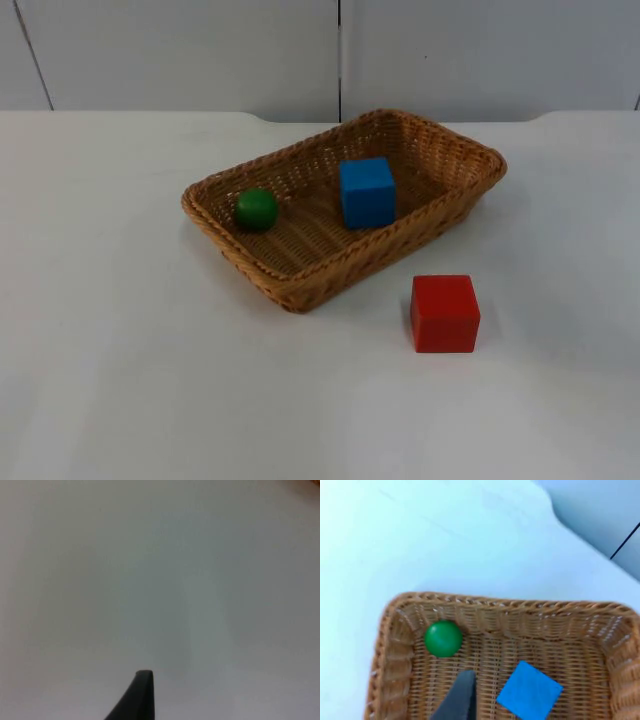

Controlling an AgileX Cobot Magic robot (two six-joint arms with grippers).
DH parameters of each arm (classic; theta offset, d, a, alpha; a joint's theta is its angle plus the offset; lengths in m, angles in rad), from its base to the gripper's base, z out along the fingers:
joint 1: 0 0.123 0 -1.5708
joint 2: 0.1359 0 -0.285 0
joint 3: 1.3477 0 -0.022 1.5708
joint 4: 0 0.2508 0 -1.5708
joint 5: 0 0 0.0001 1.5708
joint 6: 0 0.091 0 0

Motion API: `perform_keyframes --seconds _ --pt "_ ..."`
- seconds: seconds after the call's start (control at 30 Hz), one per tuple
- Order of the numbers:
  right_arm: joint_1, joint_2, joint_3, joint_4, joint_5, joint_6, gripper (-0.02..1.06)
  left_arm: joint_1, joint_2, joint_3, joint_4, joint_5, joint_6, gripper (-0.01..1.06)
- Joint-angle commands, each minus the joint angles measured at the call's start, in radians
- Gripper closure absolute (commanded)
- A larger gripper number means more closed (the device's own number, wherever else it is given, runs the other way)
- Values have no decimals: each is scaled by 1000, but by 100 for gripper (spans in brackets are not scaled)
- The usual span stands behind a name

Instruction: Place all geometric objects except the red cube into the basket.

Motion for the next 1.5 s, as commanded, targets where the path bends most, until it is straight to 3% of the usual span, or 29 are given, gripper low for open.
perform_keyframes --seconds 0.0,0.13,0.33,0.37,0.57,0.93,1.17,1.3,1.47 --pt "3 -37 17 4 32 3 14 4 -7 6 1 1 -2 0" --pt "3 -118 115 4 13 19 14 4 -7 6 -4 3 -2 0" --pt "3 -387 553 11 -207 33 14 4 -9 4 -75 35 47 0" --pt "3 -387 553 11 -207 33 14 4 -9 4 -75 35 47 0" --pt "3 -757 964 30 -346 31 14 4 -125 -23 -234 50 164 0" --pt "3 -1302 1291 31 -356 56 14 4 -531 -28 -240 100 207 0" --pt "3 -1540 1409 31 -352 56 14 4 -709 -28 -144 148 127 0" --pt "3 -1681 1486 29 -262 56 14 4 -799 -28 -17 222 19 0" --pt "3 -1794 1542 27 -180 60 14 4 -815 -25 48 276 19 0"
